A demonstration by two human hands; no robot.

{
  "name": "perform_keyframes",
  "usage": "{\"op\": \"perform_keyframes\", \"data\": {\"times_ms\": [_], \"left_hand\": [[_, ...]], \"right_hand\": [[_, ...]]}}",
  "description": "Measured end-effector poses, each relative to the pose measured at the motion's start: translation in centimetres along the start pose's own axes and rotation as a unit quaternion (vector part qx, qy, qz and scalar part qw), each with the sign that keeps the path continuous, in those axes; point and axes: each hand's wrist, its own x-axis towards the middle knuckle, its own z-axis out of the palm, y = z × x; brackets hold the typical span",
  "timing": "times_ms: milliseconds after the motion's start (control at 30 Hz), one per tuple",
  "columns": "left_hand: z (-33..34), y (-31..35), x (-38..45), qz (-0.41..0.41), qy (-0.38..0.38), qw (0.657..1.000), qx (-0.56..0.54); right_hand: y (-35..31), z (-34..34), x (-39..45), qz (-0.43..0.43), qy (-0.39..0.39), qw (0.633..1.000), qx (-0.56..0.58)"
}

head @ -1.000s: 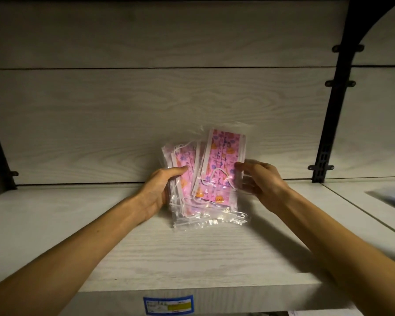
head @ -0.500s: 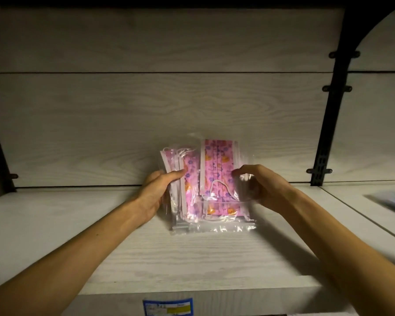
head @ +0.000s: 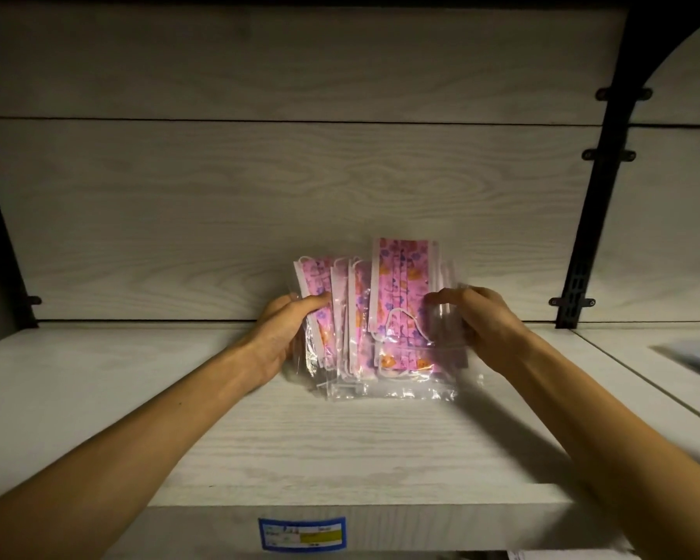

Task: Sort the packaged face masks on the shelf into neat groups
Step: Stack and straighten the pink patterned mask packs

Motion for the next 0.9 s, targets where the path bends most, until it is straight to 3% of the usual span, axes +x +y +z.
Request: {"op": "perform_keyframes", "data": {"times_ms": [233,367,600,900], "left_hand": [[-0.29,0.03,0.25,0.014,0.013,1.0,0.003],[-0.27,0.0,0.21,0.02,0.009,1.0,0.004],[0.02,-0.17,-0.04,0.031,-0.033,0.999,0.001],[-0.18,0.22,-0.1,0.013,-0.034,0.999,-0.009]], "right_hand": [[-0.73,-0.69,-0.18,-0.044,0.052,0.998,0.008],[-0.56,-0.74,-0.17,-0.013,0.011,0.999,0.034],[0.01,0.07,0.11,0.126,-0.064,0.99,-0.003],[-0.33,-0.64,-0.37,0.088,-0.063,0.994,0.008]]}}
